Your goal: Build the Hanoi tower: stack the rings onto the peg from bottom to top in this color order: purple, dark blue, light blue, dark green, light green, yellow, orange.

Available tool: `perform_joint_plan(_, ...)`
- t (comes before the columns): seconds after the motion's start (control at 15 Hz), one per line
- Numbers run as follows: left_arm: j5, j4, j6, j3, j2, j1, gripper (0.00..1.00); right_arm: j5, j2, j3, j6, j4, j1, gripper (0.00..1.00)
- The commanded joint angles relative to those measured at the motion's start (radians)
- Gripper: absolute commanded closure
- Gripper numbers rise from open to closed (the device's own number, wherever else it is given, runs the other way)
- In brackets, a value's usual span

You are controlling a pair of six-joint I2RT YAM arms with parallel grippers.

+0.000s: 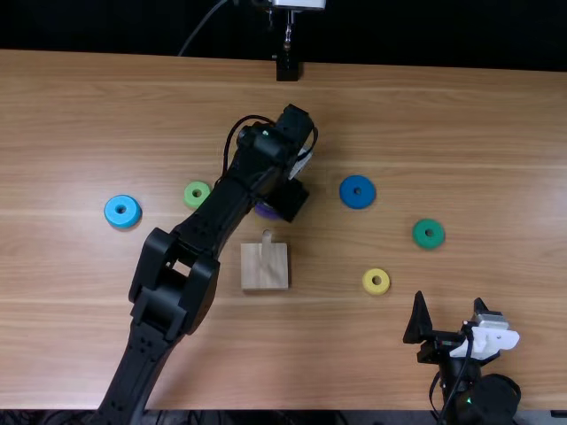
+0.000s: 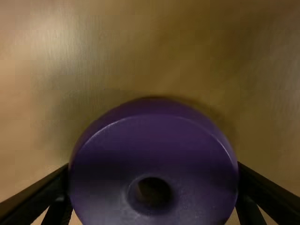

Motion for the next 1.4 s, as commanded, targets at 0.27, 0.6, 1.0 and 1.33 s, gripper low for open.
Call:
perform_joint_plan(0.27,-0.010,-0.183,-0.001,0.152,-0.139,0.040,1.00,-0.002,-0.013,-0.064,0.001,-0.071,-0.012,0.00)
perform_joint_plan(0.6,0.005,-0.279,-0.003,0.227,-0.233,0.048,1.00,-0.002,-0.013,-0.064,0.003,-0.071,-0.012,0.00)
perform_joint_plan(1.0,0.006,-0.163,-0.057,-0.086,-0.489,0.050,1.00,-0.002,-0.013,-0.064,0.003,-0.071,-0.012,0.00)
perform_joint_plan(1.33,0.034,0.052,-0.123,-0.342,-0.667,0.045,1.00,-0.002,-0.013,-0.064,0.003,-0.071,-0.012,0.00)
